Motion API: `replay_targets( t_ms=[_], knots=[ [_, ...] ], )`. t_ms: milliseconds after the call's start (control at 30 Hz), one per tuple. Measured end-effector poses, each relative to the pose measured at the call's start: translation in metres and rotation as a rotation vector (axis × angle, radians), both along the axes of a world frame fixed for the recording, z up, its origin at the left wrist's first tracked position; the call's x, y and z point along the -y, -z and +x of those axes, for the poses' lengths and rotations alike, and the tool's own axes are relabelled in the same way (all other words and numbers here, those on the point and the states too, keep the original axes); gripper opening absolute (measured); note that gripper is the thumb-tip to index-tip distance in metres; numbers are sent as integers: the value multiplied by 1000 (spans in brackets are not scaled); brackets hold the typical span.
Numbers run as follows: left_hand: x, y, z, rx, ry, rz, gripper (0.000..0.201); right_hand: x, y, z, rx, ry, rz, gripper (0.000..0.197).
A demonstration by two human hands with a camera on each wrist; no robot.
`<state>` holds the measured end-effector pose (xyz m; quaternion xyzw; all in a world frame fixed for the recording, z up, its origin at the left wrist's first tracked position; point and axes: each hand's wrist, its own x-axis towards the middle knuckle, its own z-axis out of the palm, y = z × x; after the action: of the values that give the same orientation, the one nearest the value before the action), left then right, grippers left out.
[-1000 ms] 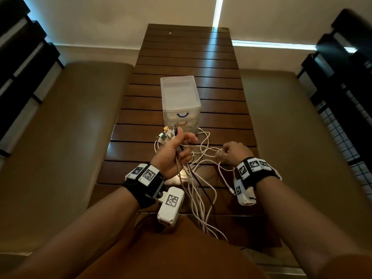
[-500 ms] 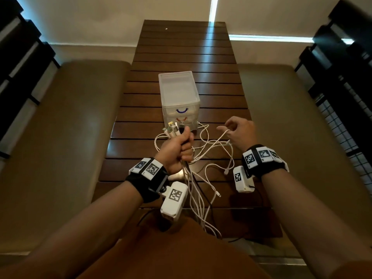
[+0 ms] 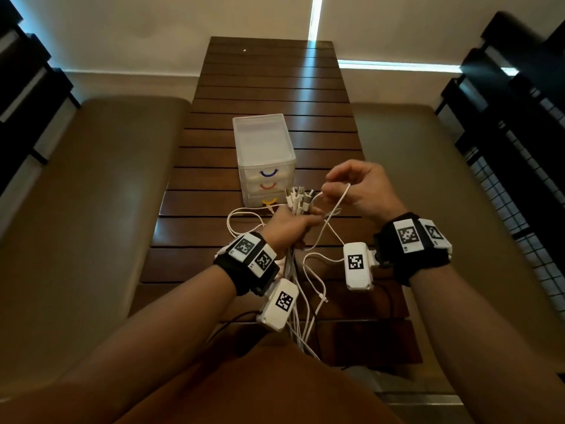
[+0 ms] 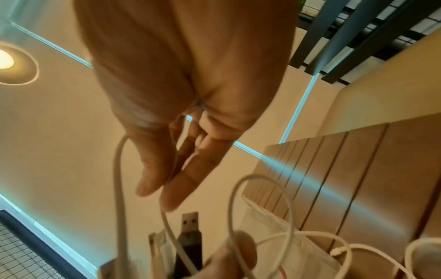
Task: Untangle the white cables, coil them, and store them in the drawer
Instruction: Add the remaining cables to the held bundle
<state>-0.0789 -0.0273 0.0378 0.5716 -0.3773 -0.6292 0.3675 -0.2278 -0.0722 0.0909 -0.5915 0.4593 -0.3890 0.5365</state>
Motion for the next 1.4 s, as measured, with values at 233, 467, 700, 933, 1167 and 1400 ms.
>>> replay_targets(
  t_ms=[233,467,700,933,1167,1400],
  knots=[
    [12,13,12,53,-342,31,27,9,9,-14,-197,132,-160,17],
    [7,20,18,313,-324,-114,23,-4,-25,-17,-837,-469,52,74],
    [8,20,20,426,-229,-162,16,-17,-22,13,-332,-406,325,38],
    [6,23,23,395,-237,-143,11,-17,-7,24,-725,-504,-61,23],
    [3,19,31,358,-198,-159,10,-2,-16,6,-185,-119,-177,21],
    [1,11,31,239,-183,-170,7,19,12,-11,-397,388,-79,14]
  ],
)
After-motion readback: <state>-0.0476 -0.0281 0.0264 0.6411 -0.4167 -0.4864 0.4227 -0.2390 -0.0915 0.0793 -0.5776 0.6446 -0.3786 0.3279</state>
